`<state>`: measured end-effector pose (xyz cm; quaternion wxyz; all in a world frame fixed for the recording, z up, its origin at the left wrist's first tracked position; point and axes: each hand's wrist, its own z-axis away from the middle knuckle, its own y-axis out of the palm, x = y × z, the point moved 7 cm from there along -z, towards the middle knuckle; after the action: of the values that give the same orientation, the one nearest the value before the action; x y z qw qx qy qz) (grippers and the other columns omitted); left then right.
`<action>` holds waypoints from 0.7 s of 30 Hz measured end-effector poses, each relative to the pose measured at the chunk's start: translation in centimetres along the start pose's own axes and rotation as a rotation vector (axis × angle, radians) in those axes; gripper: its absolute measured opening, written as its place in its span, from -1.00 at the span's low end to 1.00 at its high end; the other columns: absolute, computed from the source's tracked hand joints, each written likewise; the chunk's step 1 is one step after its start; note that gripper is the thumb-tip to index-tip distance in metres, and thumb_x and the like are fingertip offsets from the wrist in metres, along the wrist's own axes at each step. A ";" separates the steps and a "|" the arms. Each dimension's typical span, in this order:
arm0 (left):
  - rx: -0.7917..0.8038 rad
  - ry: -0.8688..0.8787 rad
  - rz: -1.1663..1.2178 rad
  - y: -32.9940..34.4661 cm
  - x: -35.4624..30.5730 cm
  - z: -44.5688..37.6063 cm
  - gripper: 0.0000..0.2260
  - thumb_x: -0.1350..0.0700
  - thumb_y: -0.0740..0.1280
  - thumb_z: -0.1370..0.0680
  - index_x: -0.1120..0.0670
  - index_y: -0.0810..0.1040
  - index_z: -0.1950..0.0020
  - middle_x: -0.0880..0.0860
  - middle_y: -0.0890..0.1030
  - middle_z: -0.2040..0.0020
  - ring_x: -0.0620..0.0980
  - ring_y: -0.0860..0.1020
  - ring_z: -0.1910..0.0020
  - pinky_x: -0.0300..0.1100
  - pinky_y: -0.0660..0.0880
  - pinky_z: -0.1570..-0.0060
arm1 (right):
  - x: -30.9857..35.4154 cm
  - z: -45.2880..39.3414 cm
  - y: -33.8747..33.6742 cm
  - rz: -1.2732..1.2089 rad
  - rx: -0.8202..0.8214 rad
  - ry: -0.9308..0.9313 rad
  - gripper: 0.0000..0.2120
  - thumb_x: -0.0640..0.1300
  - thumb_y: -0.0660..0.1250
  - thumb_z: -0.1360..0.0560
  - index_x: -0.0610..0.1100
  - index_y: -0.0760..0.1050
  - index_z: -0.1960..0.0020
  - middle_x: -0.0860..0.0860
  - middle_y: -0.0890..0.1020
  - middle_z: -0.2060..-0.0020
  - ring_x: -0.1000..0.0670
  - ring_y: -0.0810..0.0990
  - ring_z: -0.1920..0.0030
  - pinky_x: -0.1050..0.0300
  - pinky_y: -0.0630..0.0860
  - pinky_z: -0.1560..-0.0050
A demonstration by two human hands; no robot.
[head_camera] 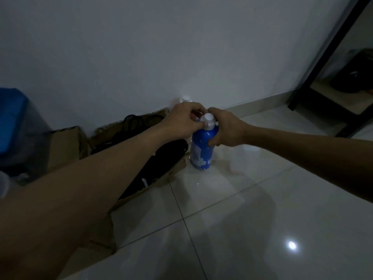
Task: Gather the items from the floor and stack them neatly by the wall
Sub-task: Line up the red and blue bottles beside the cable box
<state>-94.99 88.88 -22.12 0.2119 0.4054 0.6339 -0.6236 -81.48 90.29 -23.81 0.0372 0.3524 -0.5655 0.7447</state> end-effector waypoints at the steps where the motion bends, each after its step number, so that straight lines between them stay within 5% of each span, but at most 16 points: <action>1: -0.024 -0.006 0.001 -0.2 0.4 -0.1 -0.77 0.03 0.49 -0.48 -0.02 0.63 -0.12 -0.10 0.66 0.00 -0.21 0.61 0.04 -0.42 0.48 0.11 | 0.2 -0.9 0.0 0.030 0.015 -0.025 -0.35 -0.19 0.63 -0.21 -0.04 0.38 -0.18 0.00 0.56 -0.06 0.00 0.62 0.06 0.05 0.68 0.23; 5: -0.125 -0.028 -0.024 -1.0 2.2 -0.5 -0.81 0.10 0.46 -0.51 0.03 0.64 -0.11 -0.10 0.66 0.02 -0.34 0.57 0.10 -0.54 0.45 0.14 | 0.7 -3.6 0.5 0.093 0.083 -0.118 -0.34 -0.19 0.62 -0.21 0.04 0.34 -0.17 0.06 0.51 -0.09 0.00 0.54 -0.03 0.30 0.45 0.13; 11: -0.176 -0.069 -0.094 -1.5 4.2 -1.4 -0.85 0.10 0.47 -0.49 0.04 0.65 -0.05 -0.07 0.67 0.08 -0.28 0.58 0.16 -0.38 0.52 0.05 | 0.4 -6.1 1.3 0.194 0.144 -0.206 -0.20 -0.13 0.64 -0.14 -0.05 0.39 -0.32 -0.03 0.56 -0.22 -0.09 0.56 -0.15 -0.11 0.57 -0.16; 15: -0.200 -0.094 -0.097 -1.4 4.9 -1.7 -0.83 0.11 0.46 -0.49 0.04 0.62 -0.07 -0.07 0.65 0.07 -0.25 0.58 0.12 -0.53 0.42 0.16 | 0.0 -6.8 1.0 0.182 0.147 -0.214 -0.20 -0.23 0.64 -0.20 -0.10 0.39 -0.36 -0.01 0.52 -0.21 0.00 0.51 -0.13 0.18 0.51 -0.06; 21: -0.259 -0.098 -0.077 -1.6 5.3 -1.7 -0.80 0.09 0.49 -0.47 0.05 0.59 -0.05 -0.07 0.64 0.07 -0.16 0.60 0.08 -0.44 0.44 0.10 | 0.0 -7.0 0.6 0.211 0.103 -0.288 -0.18 -0.26 0.61 -0.26 -0.04 0.34 -0.42 -0.02 0.40 -0.15 -0.01 0.43 -0.14 0.28 0.39 -0.03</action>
<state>-98.93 92.00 -25.06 0.2691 0.3189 0.7131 -0.5634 -85.11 96.11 -25.13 -0.1404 0.3957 -0.5598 0.7144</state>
